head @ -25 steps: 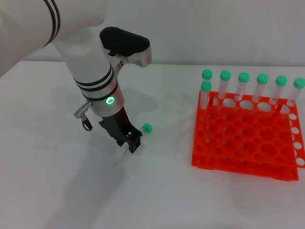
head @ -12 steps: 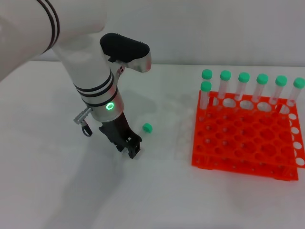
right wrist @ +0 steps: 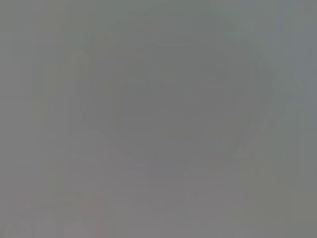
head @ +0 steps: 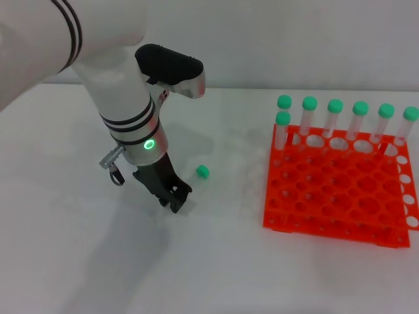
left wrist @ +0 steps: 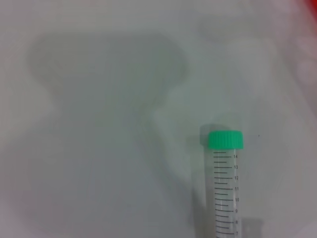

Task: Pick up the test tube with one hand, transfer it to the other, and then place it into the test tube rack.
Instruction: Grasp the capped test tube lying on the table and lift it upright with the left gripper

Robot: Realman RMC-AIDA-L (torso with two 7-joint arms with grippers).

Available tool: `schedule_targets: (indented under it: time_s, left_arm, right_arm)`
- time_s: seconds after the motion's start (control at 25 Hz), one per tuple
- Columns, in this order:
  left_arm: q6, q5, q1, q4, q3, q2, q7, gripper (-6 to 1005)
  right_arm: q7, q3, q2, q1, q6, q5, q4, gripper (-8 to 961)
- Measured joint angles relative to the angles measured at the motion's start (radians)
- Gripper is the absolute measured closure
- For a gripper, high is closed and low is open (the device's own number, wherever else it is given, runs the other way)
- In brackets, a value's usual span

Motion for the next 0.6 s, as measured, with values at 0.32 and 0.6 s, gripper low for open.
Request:
schedule_targets:
  time_s: [0.32, 0.6]
  left_arm:
    - [-0.056, -0.117, -0.001, -0.049, 0.000, 0.002, 0.038, 817]
    - [-0.116, -0.612, 0.070, -0.205, 0.000, 0.002, 0.350, 818]
  right_arm:
    - [0.000, 0.007, 0.001, -0.001, 0.000, 0.006, 0.000, 80]
    - [0.000, 0.007, 0.001, -0.003, 0.000, 0.012, 0.000, 80]
